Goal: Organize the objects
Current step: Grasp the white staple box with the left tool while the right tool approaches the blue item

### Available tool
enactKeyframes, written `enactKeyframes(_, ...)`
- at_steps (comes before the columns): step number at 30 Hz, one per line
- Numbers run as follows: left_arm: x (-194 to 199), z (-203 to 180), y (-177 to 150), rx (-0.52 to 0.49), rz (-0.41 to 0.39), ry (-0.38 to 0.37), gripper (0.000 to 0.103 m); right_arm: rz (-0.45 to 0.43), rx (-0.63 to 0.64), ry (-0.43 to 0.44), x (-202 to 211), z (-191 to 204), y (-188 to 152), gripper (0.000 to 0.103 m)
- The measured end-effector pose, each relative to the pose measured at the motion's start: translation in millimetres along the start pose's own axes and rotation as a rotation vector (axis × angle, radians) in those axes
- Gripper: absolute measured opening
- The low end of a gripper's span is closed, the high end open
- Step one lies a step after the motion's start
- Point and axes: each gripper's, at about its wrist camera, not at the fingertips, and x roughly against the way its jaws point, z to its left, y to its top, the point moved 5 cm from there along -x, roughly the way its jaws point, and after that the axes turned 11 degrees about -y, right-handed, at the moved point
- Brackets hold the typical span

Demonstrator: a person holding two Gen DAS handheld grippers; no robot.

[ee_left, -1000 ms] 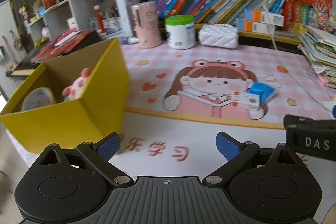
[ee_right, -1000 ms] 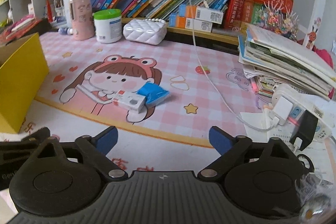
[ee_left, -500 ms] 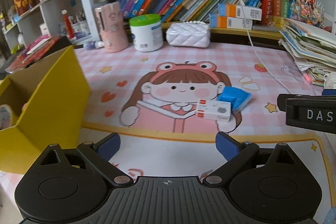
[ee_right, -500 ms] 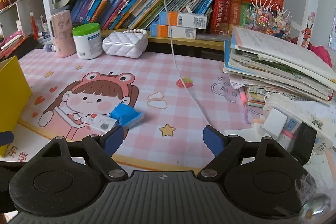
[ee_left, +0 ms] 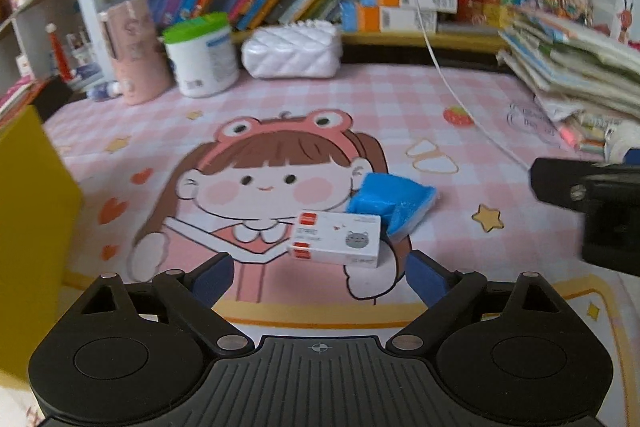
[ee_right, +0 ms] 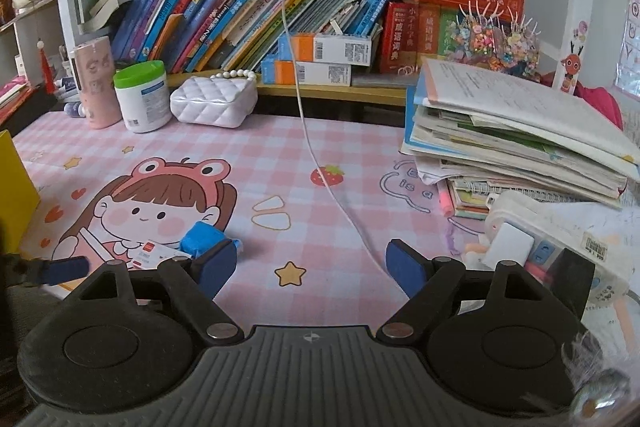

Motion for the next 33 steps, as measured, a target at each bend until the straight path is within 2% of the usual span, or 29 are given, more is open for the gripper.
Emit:
enactKeyframes(3,-10.8,-3.2,-1.1,-0.027,0.020,-0.005,0.093,-0.001,0.003,-0.005,-0.7,-2.6,0.3,0.082)
enactKeyframes(7,-17.5,-1.6,1.1,-0.008,0.017,-0.031,0.090,0.002,0.002,-0.008,-2.5,-5.5,0.0,0.082)
enactKeyframes(9,-20.0,-1.1,3.7,-0.002,0.012,-0.058,0.084,0.010,0.000,-0.010,-4.5,-5.9,-0.8,0.082)
enactKeyframes(10,-20.9,-0.4,4.7,0.005,0.008,-0.080,0.078,0.012,0.000,-0.010,-5.5,-5.6,-0.7,0.082)
enactKeyframes(12,-19.9,1.6,6.4,0.008,-0.005,-0.095,0.053,0.013,0.005,-0.006,-6.2,-4.0,-0.5,0.082)
enactKeyframes(14,-17.4,3.3,6.4,0.004,0.008,-0.117,0.053,0.010,0.011,0.000,-7.0,-1.3,0.5,0.082)
enactKeyframes(18,-4.1,12.5,0.8,0.038,0.009,-0.116,0.053,0.009,0.014,0.023,-11.7,7.2,3.6,0.082)
enactKeyframes(24,30.3,41.5,-11.7,0.097,-0.007,-0.075,0.053,0.014,0.060,0.091,-29.0,35.8,8.3,0.085)
enactKeyframes(28,52.6,60.3,-20.2,0.147,-0.016,-0.039,0.053,0.010,0.125,0.122,-46.2,59.5,8.9,0.091)
enactKeyframes(33,71.4,74.2,-29.8,0.181,-0.021,-0.010,0.053,0.022,0.216,0.156,-67.9,87.1,6.0,0.092)
